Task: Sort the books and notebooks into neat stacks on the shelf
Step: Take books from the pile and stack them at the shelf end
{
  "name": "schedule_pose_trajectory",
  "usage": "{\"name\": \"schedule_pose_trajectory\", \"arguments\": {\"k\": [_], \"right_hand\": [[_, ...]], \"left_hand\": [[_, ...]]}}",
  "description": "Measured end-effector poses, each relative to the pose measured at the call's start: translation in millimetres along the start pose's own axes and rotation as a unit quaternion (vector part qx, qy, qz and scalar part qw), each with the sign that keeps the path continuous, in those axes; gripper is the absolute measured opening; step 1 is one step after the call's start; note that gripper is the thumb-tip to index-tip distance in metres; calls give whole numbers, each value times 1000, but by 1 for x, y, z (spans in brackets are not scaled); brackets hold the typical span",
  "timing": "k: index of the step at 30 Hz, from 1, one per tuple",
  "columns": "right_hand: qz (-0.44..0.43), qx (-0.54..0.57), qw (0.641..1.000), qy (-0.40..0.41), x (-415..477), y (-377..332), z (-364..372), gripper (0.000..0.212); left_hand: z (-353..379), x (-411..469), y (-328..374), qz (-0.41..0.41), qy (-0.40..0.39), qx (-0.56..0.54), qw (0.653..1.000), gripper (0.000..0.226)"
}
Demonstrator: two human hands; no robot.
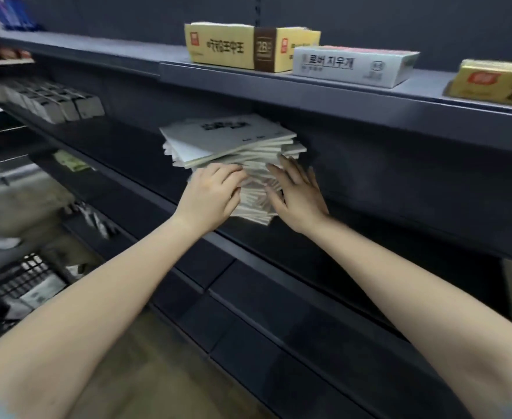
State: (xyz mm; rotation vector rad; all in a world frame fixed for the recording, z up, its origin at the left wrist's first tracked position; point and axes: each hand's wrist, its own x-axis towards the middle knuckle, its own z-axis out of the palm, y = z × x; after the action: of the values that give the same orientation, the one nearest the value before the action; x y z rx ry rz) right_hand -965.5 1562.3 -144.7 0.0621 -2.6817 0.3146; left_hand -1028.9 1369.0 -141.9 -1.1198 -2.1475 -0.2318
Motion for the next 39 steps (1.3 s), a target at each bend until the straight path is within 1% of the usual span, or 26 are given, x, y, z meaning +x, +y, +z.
{"name": "schedule_pose_trajectory", "arguments": {"k": [6,8,11,12,14,17,19,21,24,26,28,30,33,34,39], "right_hand": [[-70,17,997,24,52,-44,27,58],[-86,24,995,45,68,-59,35,58],[-105,20,993,55,85,-78,48,55],[-102,14,993,58,89,-83,52,53],[-103,0,990,98,95,-88,60,47],[-109,-6,982,156,103,-86,66,36],[-118,-5,978,173,108,-84,64,29],[-130,-12,976,176,109,-79,63,27],[-155,-52,969,184,102,-71,62,28],[-158,-77,964,200,94,-64,59,20],[-157,-84,962,208,86,-56,51,30],[-151,-91,963,204,79,-44,45,33],[-120,-91,973,175,67,-26,34,50],[-110,-81,977,164,63,-21,29,51],[-29,-22,998,60,41,4,4,53]], "left_hand": [[-6,-32,-55,-75,-1,40,996,36],[-6,-38,-68,-72,-6,51,996,38],[-5,-37,-80,-71,4,43,997,40],[-4,-34,-83,-81,10,39,996,39],[-3,-29,-91,-112,16,35,993,42],[0,-21,-100,-140,1,34,990,56],[4,-18,-102,-142,-12,27,989,62],[8,-16,-103,-134,-22,24,990,59],[15,-13,-100,-112,-33,37,992,46],[18,-11,-96,-97,-23,43,994,41],[19,-6,-92,-81,-8,37,996,35],[19,0,-86,-75,2,30,997,32],[19,5,-73,-61,15,17,998,37],[19,5,-69,-57,16,18,998,39],[13,2,-54,-61,-2,45,997,47]]}}
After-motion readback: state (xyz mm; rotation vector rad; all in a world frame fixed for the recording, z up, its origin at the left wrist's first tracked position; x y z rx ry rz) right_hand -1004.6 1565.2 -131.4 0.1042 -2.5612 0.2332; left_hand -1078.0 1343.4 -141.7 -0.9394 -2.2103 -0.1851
